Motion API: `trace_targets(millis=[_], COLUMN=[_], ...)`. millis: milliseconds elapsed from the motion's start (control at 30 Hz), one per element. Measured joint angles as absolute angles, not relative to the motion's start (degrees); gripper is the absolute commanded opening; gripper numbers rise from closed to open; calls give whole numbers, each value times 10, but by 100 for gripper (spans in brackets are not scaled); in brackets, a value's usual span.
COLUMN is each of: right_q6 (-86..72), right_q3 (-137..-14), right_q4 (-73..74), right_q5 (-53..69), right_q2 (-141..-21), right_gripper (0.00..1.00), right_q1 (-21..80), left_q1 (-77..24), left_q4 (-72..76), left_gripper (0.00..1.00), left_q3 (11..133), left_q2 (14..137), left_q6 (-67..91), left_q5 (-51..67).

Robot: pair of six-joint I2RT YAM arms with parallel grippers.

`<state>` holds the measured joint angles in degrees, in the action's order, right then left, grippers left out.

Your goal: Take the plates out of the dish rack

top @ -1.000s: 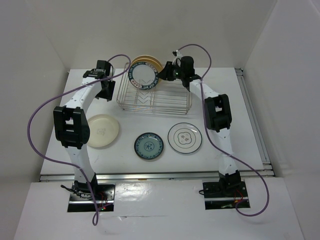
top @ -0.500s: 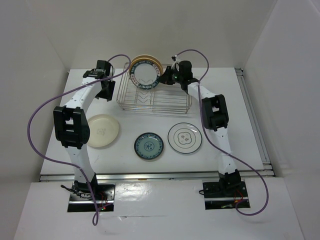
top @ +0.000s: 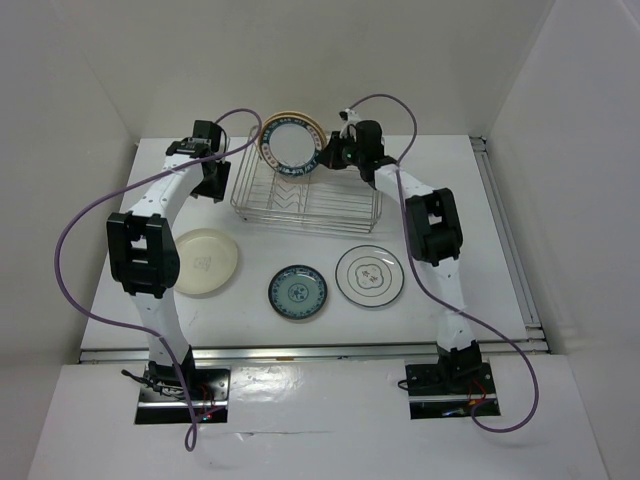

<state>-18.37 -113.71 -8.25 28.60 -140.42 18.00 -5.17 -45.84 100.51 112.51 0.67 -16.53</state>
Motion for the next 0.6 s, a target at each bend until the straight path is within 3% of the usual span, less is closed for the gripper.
trace_targets(millis=[400,600], right_q6=[-144,-149], right_q3=[-1129,-1134], right_q4=[-59,17], right_q5=[241,232], right_q2=[-1320,-1269], right_gripper=[0,0], right_q1=[188,189], left_q1=[-52,-52], left_q4=[-469,-493], left_gripper=[62,65], left_q3=[1015,1102], left_q2=[1125,1133], left_q6=[18,18], left_q5=[-135,-89])
